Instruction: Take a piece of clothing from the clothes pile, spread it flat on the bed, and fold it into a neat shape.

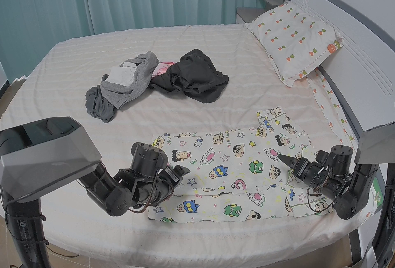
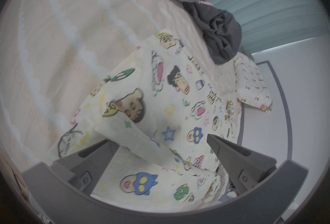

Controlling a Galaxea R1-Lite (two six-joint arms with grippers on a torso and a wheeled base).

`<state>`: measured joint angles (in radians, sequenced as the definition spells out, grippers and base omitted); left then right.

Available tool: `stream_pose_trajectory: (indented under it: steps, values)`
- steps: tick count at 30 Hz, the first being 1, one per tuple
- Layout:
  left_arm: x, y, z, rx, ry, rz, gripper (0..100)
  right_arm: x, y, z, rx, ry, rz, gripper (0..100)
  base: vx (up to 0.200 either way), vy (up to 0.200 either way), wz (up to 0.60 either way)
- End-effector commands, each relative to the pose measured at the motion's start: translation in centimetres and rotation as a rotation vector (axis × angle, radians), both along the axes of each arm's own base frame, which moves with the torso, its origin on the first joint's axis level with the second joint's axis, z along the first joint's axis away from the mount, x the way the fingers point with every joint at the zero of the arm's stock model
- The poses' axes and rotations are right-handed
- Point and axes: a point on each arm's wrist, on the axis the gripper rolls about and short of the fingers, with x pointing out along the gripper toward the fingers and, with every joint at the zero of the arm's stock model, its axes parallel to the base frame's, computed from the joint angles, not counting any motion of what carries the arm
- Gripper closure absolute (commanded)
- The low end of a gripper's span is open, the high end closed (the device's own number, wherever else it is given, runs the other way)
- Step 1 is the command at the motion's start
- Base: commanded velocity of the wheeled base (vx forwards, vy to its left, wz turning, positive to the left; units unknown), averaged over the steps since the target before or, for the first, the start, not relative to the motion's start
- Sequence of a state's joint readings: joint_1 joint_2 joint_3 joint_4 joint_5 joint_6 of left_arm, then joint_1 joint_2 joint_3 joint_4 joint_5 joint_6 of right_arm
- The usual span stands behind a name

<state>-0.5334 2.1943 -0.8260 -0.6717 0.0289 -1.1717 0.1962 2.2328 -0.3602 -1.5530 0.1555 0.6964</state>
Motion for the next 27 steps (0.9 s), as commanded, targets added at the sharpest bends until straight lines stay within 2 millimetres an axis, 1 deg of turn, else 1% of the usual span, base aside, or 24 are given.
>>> stream_pose_trajectory:
  steps: [1,3,4,5,6,7,9,12,15,16,19,20,21,22,23,24,27]
  values:
    - [1.3,0.1,2.1,-0.040,-0.071,0.023,0,0.1,0.0,-0.1,0.002,-0.006,0.001,0,0.000,0.000,0.00]
    - [2.4,0.4,2.8,-0.057,-0.103,0.041,0,0.1,0.0,-0.1,0.000,-0.009,0.000,0,0.000,0.000,0.00]
    - [2.4,0.4,2.9,-0.059,-0.106,0.043,0,0.2,0.0,-0.1,0.000,-0.009,0.000,0,0.000,0.000,0.00]
    - [3.2,0.6,3.1,-0.065,-0.122,0.055,0,0.2,0.0,-0.1,0.000,-0.010,0.000,0,0.000,0.000,0.00]
    - [3.2,0.6,3.2,-0.066,-0.123,0.057,0,0.2,0.0,-0.1,0.000,-0.010,0.000,0,0.000,0.000,0.00]
    - [4.1,1.1,3.3,-0.072,-0.137,0.077,0,0.2,0.0,-0.1,0.001,-0.012,-0.001,0,0.000,0.000,0.00]
    - [4.8,1.7,3.1,-0.072,-0.141,0.098,0,0.2,0.0,-0.1,0.001,-0.012,-0.001,0,0.000,0.000,0.00]
    - [5.2,2.6,3.1,-0.070,-0.139,0.121,0,0.2,0.0,0.0,0.001,-0.013,-0.001,0,0.000,0.000,0.00]
    - [4.3,3.6,3.0,-0.039,-0.110,0.094,0,0.1,0.0,0.0,0.002,-0.011,-0.002,0,0.000,0.000,0.00]
    - [3.6,4.2,3.2,-0.018,-0.104,0.043,0,0.1,0.0,0.0,0.003,-0.011,0.000,0,0.000,0.000,0.00]
    - [2.3,5.9,3.6,0.007,-0.108,-0.107,0,0.1,0.0,-0.1,0.001,-0.010,0.000,0,0.000,0.000,0.00]
    - [2.2,6.1,3.6,0.008,-0.110,-0.119,0,0.1,0.0,-0.1,0.001,-0.010,0.000,0,0.000,0.000,0.00]
    - [1.9,7.2,3.8,0.024,-0.127,-0.192,0,0.1,0.0,0.0,0.001,-0.011,0.000,0,0.000,0.000,0.00]
    - [1.8,7.7,3.8,0.036,-0.136,-0.217,0,0.1,0.0,0.0,0.003,-0.011,0.000,0,0.000,0.000,0.00]
    - [1.8,7.9,3.7,0.041,-0.138,-0.225,0,0.1,0.0,0.0,0.002,-0.009,0.000,0,0.000,0.000,0.00]
    - [1.8,8.7,3.3,0.079,-0.147,-0.271,0,0.1,0.0,0.0,0.002,-0.009,0.000,0,0.000,0.000,0.00]
    - [1.4,9.9,2.3,0.167,-0.164,-0.355,0,0.1,0.0,-0.1,0.002,-0.008,0.000,0,0.000,0.000,0.00]
